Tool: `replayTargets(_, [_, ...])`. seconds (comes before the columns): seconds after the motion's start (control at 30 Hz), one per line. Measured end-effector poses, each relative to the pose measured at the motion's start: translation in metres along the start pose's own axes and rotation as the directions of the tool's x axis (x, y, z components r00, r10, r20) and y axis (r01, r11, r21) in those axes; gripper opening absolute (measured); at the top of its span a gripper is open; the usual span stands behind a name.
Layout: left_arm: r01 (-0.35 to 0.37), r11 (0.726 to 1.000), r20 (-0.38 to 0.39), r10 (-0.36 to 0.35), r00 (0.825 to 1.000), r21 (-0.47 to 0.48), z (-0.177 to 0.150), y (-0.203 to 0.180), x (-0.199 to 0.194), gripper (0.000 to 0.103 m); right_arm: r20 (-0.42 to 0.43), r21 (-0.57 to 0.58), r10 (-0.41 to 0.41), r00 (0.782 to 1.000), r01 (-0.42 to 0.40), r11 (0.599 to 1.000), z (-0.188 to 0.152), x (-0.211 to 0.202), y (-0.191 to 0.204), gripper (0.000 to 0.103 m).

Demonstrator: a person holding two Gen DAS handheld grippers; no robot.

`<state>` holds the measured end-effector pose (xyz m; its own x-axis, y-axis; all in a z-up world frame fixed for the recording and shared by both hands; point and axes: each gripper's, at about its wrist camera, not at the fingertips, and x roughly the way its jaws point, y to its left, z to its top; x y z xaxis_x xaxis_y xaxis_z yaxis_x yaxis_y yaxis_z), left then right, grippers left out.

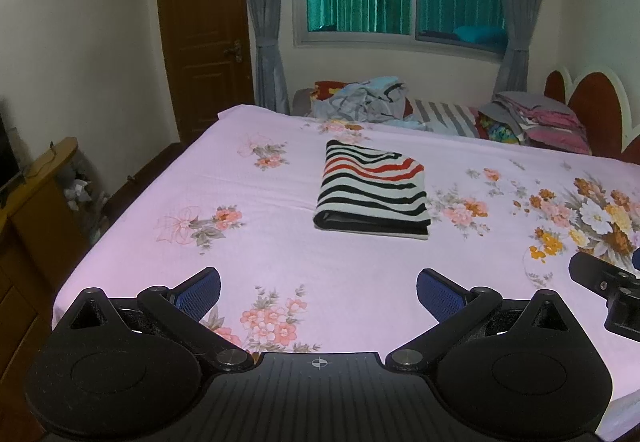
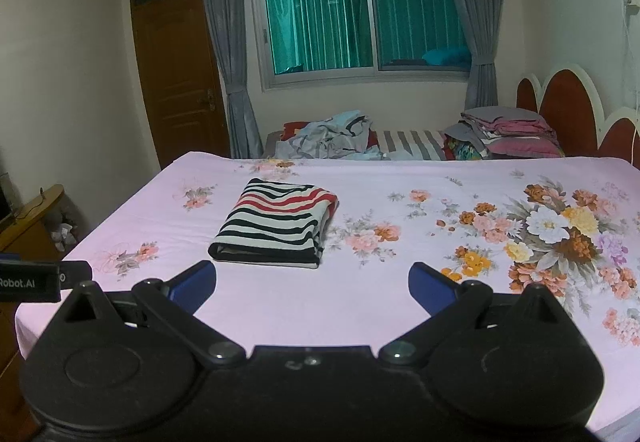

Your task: Fold small clothes

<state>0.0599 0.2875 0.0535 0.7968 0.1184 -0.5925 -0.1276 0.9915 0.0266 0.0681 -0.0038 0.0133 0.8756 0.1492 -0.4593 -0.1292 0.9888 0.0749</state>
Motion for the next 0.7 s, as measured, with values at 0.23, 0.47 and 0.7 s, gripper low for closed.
replayTargets(0.23, [0.002, 1.0, 0.0, -0.002, 1.0, 0.006, 0.0013, -0.0029, 0.0016, 0.103, -0.004, 0.005, 0.001, 1.0, -0.001, 1.0, 0.0009, 0.0021, -0.0025, 0.103])
replayTargets(0.47, [0.0, 1.0, 0.005, 0.0, 1.0, 0.012, 0.0028, -0.0036, 0.0022, 0.103, -0.009, 0.008, 0.002, 1.0, -0.002, 1.0, 0.0017, 0.0039, -0.0046, 0.103])
replayTargets(0.7, [0.002, 1.0, 0.004, -0.002, 1.0, 0.014, 0.0049, -0.0033, 0.0041, 0.103, -0.013, 0.006, 0.003, 1.0, -0.003, 1.0, 0.0016, 0.0064, -0.0024, 0.103])
